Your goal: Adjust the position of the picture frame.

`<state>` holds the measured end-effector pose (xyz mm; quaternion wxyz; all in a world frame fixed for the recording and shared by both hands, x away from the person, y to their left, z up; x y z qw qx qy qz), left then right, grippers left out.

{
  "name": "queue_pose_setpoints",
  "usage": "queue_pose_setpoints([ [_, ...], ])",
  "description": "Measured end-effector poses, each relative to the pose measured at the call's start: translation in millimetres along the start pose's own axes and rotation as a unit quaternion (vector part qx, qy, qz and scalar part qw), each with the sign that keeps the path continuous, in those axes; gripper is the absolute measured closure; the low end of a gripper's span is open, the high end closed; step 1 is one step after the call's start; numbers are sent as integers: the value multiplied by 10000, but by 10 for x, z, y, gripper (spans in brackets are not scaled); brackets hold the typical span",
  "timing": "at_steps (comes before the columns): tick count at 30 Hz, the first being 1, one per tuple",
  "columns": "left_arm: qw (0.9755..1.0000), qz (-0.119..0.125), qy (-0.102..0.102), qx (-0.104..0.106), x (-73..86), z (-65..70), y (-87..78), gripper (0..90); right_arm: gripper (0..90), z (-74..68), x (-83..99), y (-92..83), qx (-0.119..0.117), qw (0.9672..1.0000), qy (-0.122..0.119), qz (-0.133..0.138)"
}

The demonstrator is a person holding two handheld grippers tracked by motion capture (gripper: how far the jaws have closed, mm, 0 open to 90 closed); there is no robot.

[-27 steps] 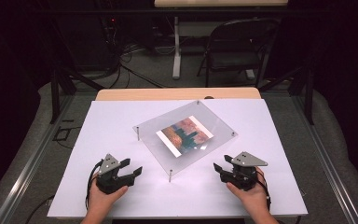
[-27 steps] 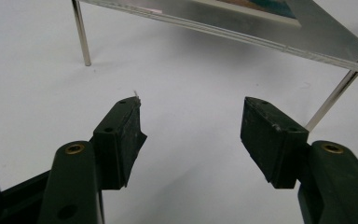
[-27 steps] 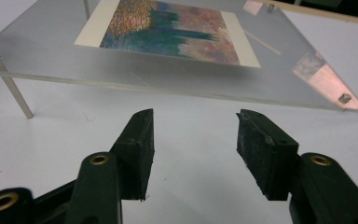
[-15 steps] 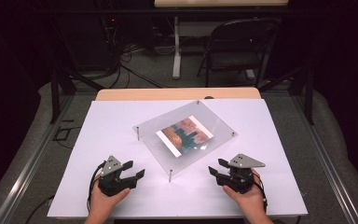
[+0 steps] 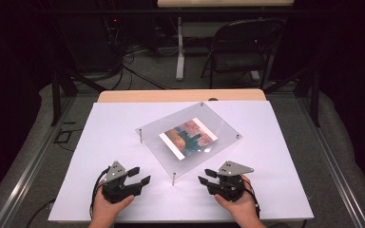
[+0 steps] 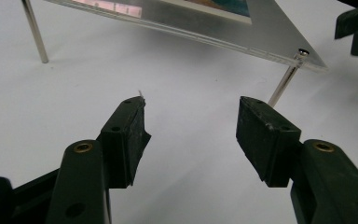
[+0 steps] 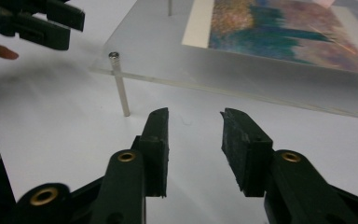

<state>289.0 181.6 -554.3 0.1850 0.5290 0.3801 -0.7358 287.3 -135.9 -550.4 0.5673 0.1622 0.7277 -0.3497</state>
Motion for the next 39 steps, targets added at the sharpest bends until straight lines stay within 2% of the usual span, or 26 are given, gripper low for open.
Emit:
queue_pose_setpoints([
  [4, 10000, 36, -27, -54, -2, -30, -22, 415, 652, -67, 39, 134, -186, 9998, -84, -16],
  [5, 9999, 49, -70, -74, 1, -50, -29, 413, 665, -121, 57, 208, -374, 9993, -43, -43],
  [7, 9998, 81, -154, -107, 3, -69, -31, 403, 666, -174, 73, 265, -445, 9990, 7, -72],
  [10, 9997, 95, -190, -150, 3, -90, -35, 396, 679, -218, 98, 327, -458, 9988, 33, -156],
  [12, 9995, 105, -198, -200, 2, -109, -49, 386, 666, -270, 136, 423, -449, 9984, -1, -344],
  [14, 9995, 125, -220, -184, 3, -114, -49, 385, 664, -297, 157, 487, -470, 9981, 123, -383],
  [18, 9994, 143, -296, -148, 5, -124, -46, 386, 663, -342, 165, 577, -489, 9977, 141, -445],
  [21, 9993, 128, -342, -111, 9, -127, -33, 390, 684, -388, 149, 670, -513, 9975, 101, -467],
  [24, 9993, 105, -348, -113, 10, -130, -33, 392, 741, -420, 142, 732, -575, 9969, 119, -531],
  [30, 9988, 151, -442, -165, 19, -151, -65, 395, 789, -469, 114, 802, -592, 9968, 148, -508],
  [39, 9976, 182, -600, -277, 46, -192, -125, 402, 845, -447, 92, 834, -573, 9965, 202, -566],
])
Point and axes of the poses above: each handheld gripper's, and its own axes: y roughly forward along the jaws, x roughly out of its underside, z roughly to its right, the point moved 3 cm from there along y, roughly forward along the jaws, and after that the axes turned 11 degrees about z, right-handed, at the moved point
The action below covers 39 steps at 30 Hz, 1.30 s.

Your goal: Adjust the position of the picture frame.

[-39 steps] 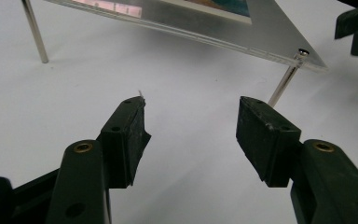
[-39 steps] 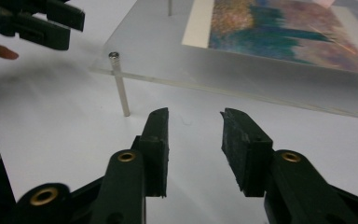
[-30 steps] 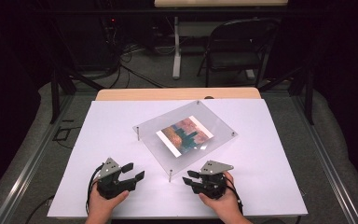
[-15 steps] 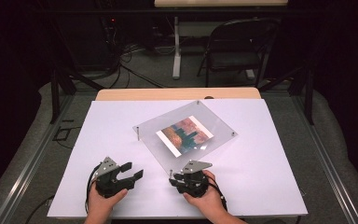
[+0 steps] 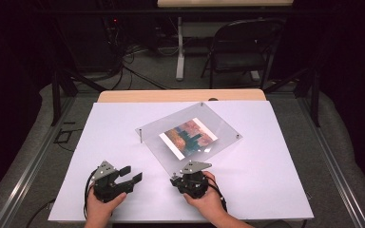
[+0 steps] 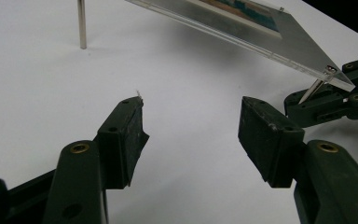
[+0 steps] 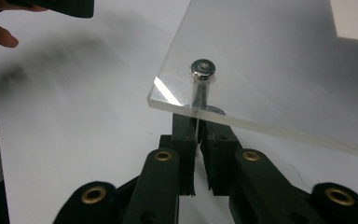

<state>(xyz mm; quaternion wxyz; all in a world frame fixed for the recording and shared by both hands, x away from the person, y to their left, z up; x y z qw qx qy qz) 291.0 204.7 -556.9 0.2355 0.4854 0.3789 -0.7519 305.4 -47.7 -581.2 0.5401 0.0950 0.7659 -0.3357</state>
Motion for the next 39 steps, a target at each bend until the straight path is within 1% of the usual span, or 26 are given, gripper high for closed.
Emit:
queue_pose_setpoints([
  [2, 10000, -8, -4, -24, 0, -3, -8, 402, 847, 5, -3, 4, -8, 10000, 13, 3],
  [3, 10000, 24, -9, -78, -1, -9, -19, 402, 848, 3, -2, 2, -6, 10000, -9, -6],
  [5, 9999, 28, -6, -121, -1, -18, -30, 402, 851, -4, -1, 0, 10, 10000, -20, 0],
  [6, 9999, 33, -26, -128, 0, -21, -32, 402, 851, -2, 0, -1, 14, 10000, -52, 5],
  [13, 9999, 38, -55, -119, 5, -36, -28, 402, 854, 2, -3, -10, -23, 10000, -8, -5],
  [14, 9999, 3, -40, -116, 5, -37, -23, 402, 855, 7, -2, -23, -38, 10000, 31, -29],
  [16, 9999, -37, -4, -107, 5, -38, -15, 407, 856, 13, 1, -49, -12, 10000, 33, -53],
  [18, 9998, -144, 73, -130, 8, -38, 1, 433, 855, 25, 14, -87, 2, 10000, 55, -58],
  [20, 9996, -164, 151, -169, -1, -40, 23, 455, 855, 36, 30, -137, 55, 9999, 88, -73],
  [22, 9996, -159, 192, -162, -16, -48, 50, 461, 855, 53, 42, -199, 114, 9998, 127, -102],
  [24, 9994, -174, 243, -179, -32, -68, 87, 462, 855, 80, 53, -279, 161, 9996, 201, -133],
  [26, 9994, -227, 238, -146, -49, -106, 136, 476, 855, 118, 68, -375, 211, 9992, 296, -183],
  [28, 9993, -264, 220, -167, -70, -150, 194, 489, 854, 161, 90, -469, 276, 9985, 413, -249],
  [29, 9993, -264, 220, -167, -70, -150, 194, 501, 854, 161, 90, -469, 276, 9985, 413, -249],
  [30, 9994, -266, 153, -150, -95, -187, 269, 503, 854, 200, 112, -550, 353, 9981, 426, -283],
  [32, 9996, -238, 150, -101, -125, -201, 364, 504, 854, 227, 130, -621, 436, 9976, 437, -323],
  [33, 9996, -238, 150, -101, -125, -201, 364, 510, 855, 240, 137, -651, 471, 9973, 447, -337],
  [34, 9994, -287, 189, -42, -150, -193, 464, 517, 855, 251, 144, -678, 505, 9970, 475, -333],
  [35, 9993, -312, 224, -15, -162, -182, 512, 519, 855, 259, 151, -705, 545, 9966, 520, -337],
  [36, 9991, -328, 265, 15, -173, -166, 559, 528, 855, 272, 158, -730, 592, 9964, 496, -338],
  [37, 9991, -328, 265, 15, -173, -166, 559, 544, 855, 281, 166, -754, 627, 9963, 489, -340],
  [38, 9984, -392, 418, 30, -194, -143, 646, 547, 855, 287, 176, -778, 687, 9956, 521, -359],
  [39, 9984, -392, 418, 30, -194, -143, 646, 553, 855, 287, 176, -778, 687, 9956, 521, -359],
])
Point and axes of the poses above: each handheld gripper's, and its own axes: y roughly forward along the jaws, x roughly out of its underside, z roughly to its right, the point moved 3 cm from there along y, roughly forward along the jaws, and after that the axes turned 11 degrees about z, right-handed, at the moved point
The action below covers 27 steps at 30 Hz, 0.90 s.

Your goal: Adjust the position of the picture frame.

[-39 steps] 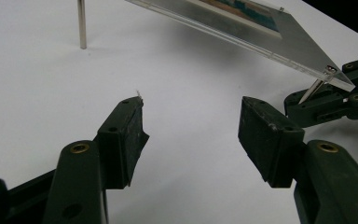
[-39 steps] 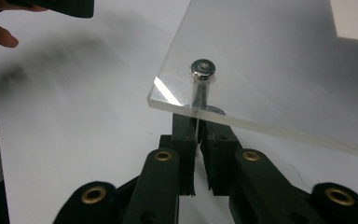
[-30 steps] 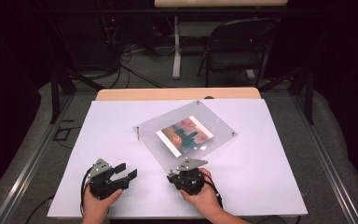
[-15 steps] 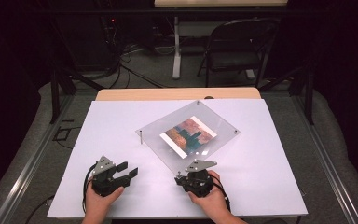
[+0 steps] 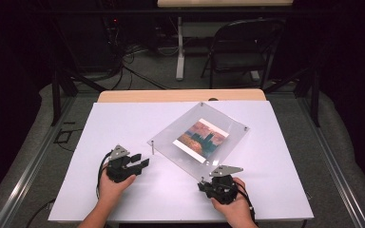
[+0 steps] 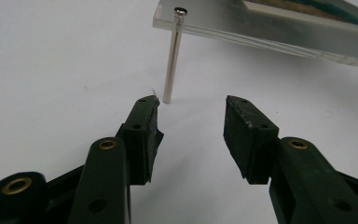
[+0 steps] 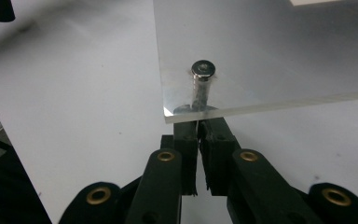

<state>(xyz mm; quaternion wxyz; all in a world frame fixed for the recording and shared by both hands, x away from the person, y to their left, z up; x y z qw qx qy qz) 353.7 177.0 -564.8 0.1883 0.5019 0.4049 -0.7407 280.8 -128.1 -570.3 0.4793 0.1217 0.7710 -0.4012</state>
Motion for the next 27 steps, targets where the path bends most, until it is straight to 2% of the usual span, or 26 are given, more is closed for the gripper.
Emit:
queue_pose_setpoints([
  [1, 9999, -60, 129, -16, -26, 6, 89, 563, 855, 34, 18, -42, 59, 10000, -7, -5],
  [4, 9997, -133, 210, 31, -56, 20, 210, 588, 856, 69, 47, -98, 130, 9999, 34, 17],
  [10, 9992, -280, 199, 196, -74, 26, 405, 645, 855, 74, 80, -123, 214, 9996, 94, 156],
  [16, 9991, -297, 226, 193, -90, 13, 470, 745, 852, 76, 95, -127, 219, 9995, 137, 202],
  [18, 9993, -260, 180, 206, -99, 1, 475, 770, 852, 74, 102, -129, 236, 9994, 135, 229],
  [27, 9993, -290, 181, 152, -108, -13, 528, 824, 841, 62, 126, -129, 299, 9990, 124, 323],
])
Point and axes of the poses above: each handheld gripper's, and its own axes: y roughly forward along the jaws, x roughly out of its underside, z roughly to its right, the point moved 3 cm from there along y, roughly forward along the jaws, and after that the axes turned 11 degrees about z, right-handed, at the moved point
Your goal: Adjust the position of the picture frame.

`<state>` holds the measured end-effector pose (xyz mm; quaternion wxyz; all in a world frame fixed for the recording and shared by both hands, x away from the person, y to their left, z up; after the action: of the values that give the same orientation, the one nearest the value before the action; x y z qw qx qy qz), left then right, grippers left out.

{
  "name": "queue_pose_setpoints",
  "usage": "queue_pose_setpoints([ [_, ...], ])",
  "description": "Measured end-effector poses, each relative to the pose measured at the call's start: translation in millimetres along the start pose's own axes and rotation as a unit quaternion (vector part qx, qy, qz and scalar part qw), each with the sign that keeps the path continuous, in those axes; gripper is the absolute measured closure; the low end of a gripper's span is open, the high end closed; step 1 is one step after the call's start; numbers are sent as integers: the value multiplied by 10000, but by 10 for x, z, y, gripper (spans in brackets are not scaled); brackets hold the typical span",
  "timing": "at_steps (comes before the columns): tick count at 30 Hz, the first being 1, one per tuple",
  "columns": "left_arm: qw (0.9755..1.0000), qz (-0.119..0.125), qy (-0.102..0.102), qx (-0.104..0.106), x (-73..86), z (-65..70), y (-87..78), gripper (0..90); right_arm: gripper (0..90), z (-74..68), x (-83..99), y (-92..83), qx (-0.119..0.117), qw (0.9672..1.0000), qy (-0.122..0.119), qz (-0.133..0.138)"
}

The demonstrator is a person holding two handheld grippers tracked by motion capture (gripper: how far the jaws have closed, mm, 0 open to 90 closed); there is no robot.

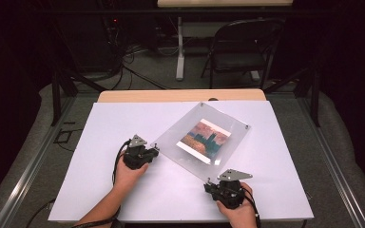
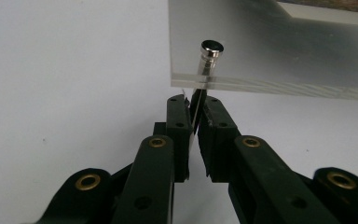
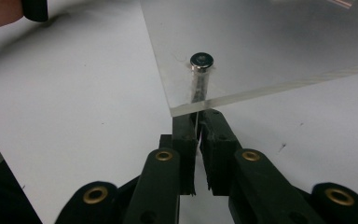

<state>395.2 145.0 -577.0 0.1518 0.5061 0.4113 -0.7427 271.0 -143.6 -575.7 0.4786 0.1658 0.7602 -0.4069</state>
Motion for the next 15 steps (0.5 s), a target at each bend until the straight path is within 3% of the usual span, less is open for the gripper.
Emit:
queue_pose_setpoints([
  [5, 10000, -5, -21, -21, -4, 2, 0, 831, 826, -2, 26, -3, 43, 10000, -32, 37],
  [8, 9999, -57, 94, -74, -11, 22, -8, 841, 852, -13, 23, -4, 51, 10000, 44, 27],
  [15, 9998, -131, 154, 21, -30, 49, -31, 851, 856, 6, 15, -12, -31, 9999, 123, 20],
])
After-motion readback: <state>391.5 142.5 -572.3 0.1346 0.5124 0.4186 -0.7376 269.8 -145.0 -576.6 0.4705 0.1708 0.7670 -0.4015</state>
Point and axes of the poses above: each handheld gripper's, and its own axes: y roughly forward along the jaws, x roughly out of its underside, z roughly to its right, the point moved 3 cm from there along y, roughly forward along the jaws, and after that the axes turned 11 degrees about z, right-handed, at the moved point
